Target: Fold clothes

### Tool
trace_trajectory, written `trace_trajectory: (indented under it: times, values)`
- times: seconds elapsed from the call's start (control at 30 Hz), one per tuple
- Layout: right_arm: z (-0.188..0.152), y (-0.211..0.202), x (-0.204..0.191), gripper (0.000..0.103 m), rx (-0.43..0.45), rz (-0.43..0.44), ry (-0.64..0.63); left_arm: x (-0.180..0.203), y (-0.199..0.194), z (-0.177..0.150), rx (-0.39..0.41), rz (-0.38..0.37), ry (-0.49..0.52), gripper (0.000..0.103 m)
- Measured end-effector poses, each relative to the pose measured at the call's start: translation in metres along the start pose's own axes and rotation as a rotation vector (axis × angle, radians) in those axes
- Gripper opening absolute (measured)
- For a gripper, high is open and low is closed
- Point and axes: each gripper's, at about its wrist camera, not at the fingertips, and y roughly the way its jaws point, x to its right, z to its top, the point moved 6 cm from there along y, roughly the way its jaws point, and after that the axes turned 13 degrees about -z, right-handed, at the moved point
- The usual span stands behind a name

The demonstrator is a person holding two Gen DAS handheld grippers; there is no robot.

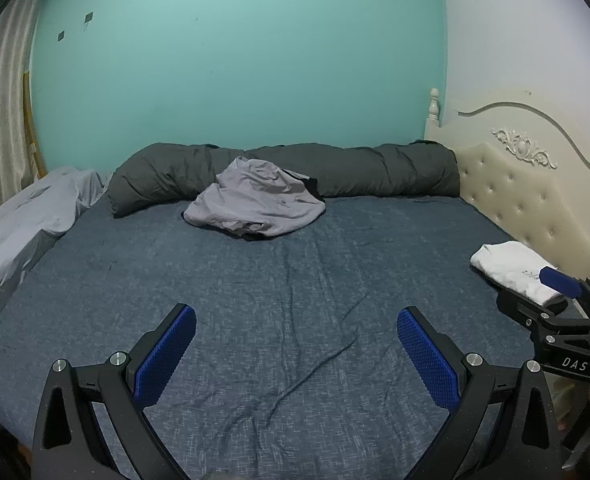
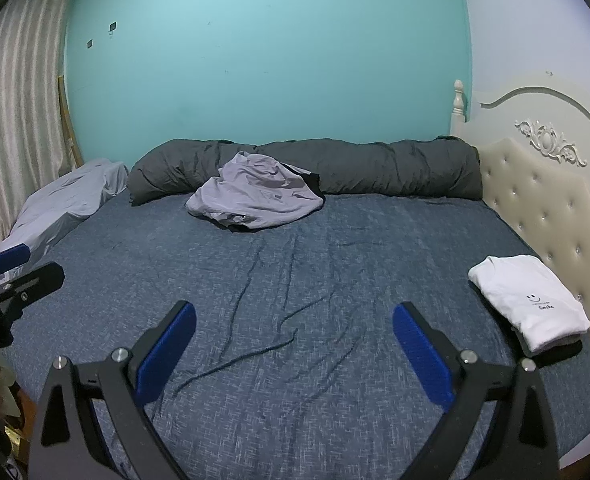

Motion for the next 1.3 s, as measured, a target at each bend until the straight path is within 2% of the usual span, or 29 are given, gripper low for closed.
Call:
trace_trajectory:
  times: [1.3]
  values:
    - [0.003,-0.003,0.009,0.099,0.001,-0.006,0.004,0.009,0.004,-0.01,-0.013,0.02,0.013,0.103]
